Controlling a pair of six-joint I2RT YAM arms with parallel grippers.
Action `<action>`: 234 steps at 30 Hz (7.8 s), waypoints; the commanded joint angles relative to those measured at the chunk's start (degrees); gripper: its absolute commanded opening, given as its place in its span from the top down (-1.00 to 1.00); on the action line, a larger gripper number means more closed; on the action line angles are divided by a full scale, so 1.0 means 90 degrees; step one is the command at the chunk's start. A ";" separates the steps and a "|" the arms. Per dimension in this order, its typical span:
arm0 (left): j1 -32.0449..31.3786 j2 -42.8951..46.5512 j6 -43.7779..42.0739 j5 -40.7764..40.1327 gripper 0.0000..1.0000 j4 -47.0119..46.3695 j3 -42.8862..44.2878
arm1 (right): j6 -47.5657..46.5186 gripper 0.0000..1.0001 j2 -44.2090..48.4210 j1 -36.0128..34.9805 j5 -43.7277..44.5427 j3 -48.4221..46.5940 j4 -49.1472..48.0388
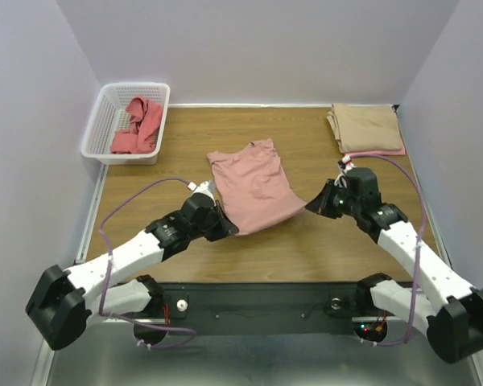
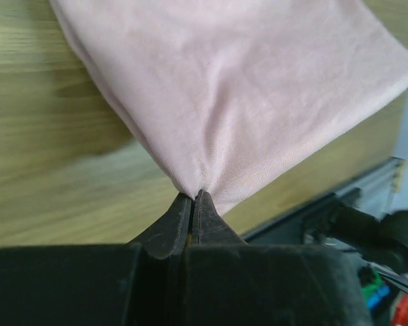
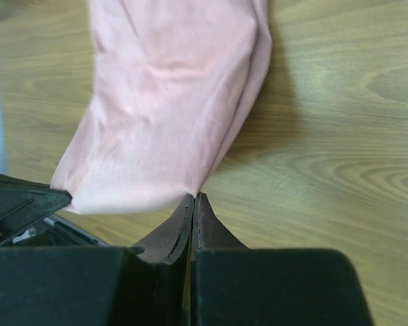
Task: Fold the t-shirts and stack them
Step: Fold the tshirt, then neatly place the folded tshirt to the corner
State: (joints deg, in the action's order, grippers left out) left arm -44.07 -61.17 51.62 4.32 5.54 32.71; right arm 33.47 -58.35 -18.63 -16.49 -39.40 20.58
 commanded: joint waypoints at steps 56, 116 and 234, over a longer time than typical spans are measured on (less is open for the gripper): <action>0.3071 -0.4913 -0.2200 0.0605 0.09 0.0527 0.5076 | -0.0545 0.65 -0.6974 0.0117 0.1628 -0.7273 0.0243; 0.2290 -0.4188 -0.1477 0.0516 -0.97 -0.0801 0.2830 | -0.0887 -1.00 -0.0050 0.0059 0.0211 -0.0720 0.0106; 0.2280 0.0947 -0.1370 -0.2452 -0.97 0.1191 0.1112 | -0.6180 0.99 -0.6271 0.1465 0.4693 -0.9392 0.0262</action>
State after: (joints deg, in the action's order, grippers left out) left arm -23.90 -52.77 39.88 -15.77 17.39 42.00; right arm -22.72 -119.81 -5.54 24.84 -121.54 25.58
